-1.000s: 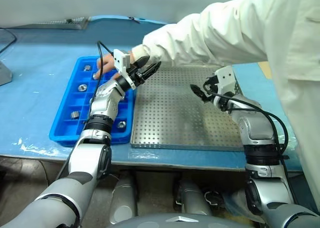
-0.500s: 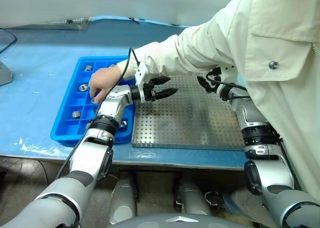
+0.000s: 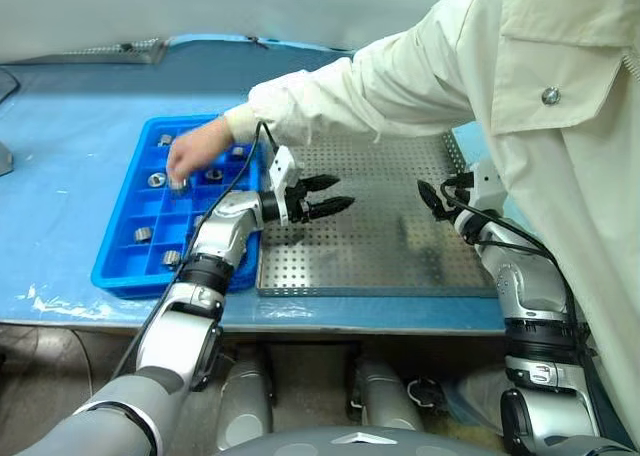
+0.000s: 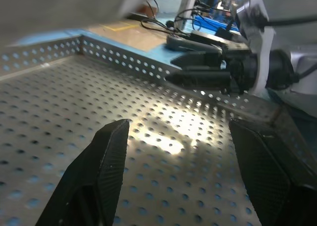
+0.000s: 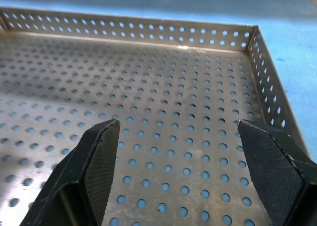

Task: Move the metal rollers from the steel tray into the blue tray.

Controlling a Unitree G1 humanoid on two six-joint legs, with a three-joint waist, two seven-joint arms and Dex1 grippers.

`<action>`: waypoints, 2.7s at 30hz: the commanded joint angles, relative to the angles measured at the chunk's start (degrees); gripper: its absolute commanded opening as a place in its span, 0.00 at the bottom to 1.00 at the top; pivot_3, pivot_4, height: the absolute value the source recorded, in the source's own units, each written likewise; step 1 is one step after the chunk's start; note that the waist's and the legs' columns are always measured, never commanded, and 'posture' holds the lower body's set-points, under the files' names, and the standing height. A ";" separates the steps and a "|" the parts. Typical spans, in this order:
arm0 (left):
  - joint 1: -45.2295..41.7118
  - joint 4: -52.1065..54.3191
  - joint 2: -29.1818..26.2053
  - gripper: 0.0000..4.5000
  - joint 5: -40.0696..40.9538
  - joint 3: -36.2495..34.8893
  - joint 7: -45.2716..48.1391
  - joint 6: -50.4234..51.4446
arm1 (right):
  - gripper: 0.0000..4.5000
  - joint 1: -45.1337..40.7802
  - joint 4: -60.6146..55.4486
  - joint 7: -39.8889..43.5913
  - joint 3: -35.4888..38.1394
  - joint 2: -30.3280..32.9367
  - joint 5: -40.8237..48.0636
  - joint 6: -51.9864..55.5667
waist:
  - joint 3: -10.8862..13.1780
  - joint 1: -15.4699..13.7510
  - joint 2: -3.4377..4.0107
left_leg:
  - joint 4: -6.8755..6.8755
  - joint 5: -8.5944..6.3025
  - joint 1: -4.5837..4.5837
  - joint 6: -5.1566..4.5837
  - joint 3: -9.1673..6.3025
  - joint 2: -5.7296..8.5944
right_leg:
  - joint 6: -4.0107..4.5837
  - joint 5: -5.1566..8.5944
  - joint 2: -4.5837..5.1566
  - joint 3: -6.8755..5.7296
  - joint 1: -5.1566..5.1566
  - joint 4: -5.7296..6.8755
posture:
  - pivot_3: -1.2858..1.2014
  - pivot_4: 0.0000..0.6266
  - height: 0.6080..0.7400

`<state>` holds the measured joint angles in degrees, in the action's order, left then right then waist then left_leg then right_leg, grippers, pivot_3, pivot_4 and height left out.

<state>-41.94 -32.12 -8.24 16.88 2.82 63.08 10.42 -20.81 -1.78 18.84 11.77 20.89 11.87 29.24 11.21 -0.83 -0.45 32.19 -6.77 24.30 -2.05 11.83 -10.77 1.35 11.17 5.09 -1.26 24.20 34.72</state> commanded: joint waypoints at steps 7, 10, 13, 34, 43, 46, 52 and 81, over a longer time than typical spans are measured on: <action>0.28 4.46 -0.76 0.76 0.50 -0.10 -1.03 -0.66 | 0.87 -2.43 -4.28 3.88 0.68 2.34 4.03 -0.38 | 0.00 -0.02 0.01 | -0.04 0.00 -0.02 0.01 0.00 0.02 | -0.12 0.07 0.00 0.02 -0.01 -0.03 | 0.40 0.24 1.00; -3.10 0.66 -0.71 0.76 0.91 -1.44 -2.14 -1.30 | 0.87 -5.56 -1.81 3.69 2.13 3.36 4.51 -1.13 | 0.01 -0.03 0.02 | -0.06 0.00 0.00 0.01 0.01 0.04 | 0.11 -0.06 0.01 0.02 0.01 -0.05 | 0.41 0.24 1.00; -5.02 -1.72 -0.57 0.76 1.16 -1.77 -1.99 -1.92 | 0.87 -7.13 0.21 3.91 1.62 4.02 3.92 -1.84 | 0.01 -0.09 0.02 | -0.06 0.00 0.03 0.02 0.01 0.05 | 0.12 -0.07 0.01 0.01 0.03 -0.05 | 0.41 0.24 1.00; -18.33 -29.17 8.91 0.76 -11.26 2.64 -12.33 -15.85 | 0.87 2.10 -8.05 -4.16 1.88 3.00 1.60 -0.71 | 0.01 0.76 0.02 | -0.08 -0.05 0.13 -0.06 0.03 0.10 | 0.00 0.00 0.04 0.04 0.04 -0.25 | 0.31 0.24 1.00; -20.74 -38.65 10.39 0.76 -22.47 7.61 -25.21 -18.79 | 0.87 8.13 -14.31 -7.22 2.04 1.01 1.05 0.23 | -0.02 4.25 0.07 | -0.06 -0.19 0.43 -0.28 0.00 0.13 | -0.03 0.00 0.03 -0.04 0.09 -0.58 | 0.29 0.24 1.00; -19.94 -38.83 10.75 0.67 -23.59 7.63 -27.16 -18.40 | 0.88 8.39 -14.79 -7.44 2.11 0.97 1.07 0.34 | -0.04 4.96 0.10 | -0.03 -0.23 0.51 -0.34 -0.02 0.14 | -0.02 -0.01 0.03 -0.08 0.09 -0.68 | 0.29 0.24 1.00; -19.32 -36.90 12.10 0.39 -18.56 2.15 -26.55 -15.58 | 0.88 6.51 -12.52 -6.65 -0.77 0.26 0.47 -0.30 | -0.10 4.94 0.21 | 0.16 -0.35 0.70 -0.56 -0.05 0.30 | 0.00 -0.07 0.18 -0.10 0.01 -0.95 | 0.31 0.24 1.00; 13.85 35.40 -1.56 0.39 -6.97 -16.54 -56.92 15.66 | 0.88 -34.24 48.36 14.66 -14.71 -16.13 -4.46 -27.32 | -0.06 -8.79 0.49 | 0.01 -0.21 0.91 -0.27 -0.15 -0.04 | 0.26 -0.22 0.29 -0.67 0.09 -0.76 | 0.65 0.24 1.00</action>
<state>-28.27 0.28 -9.47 9.64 -14.06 6.53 25.75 -53.41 46.27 33.08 -3.57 4.67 7.66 3.98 11.16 -9.62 0.03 32.20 -6.96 25.22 -2.30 11.65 -10.79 1.61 10.96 5.38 -1.92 24.30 33.97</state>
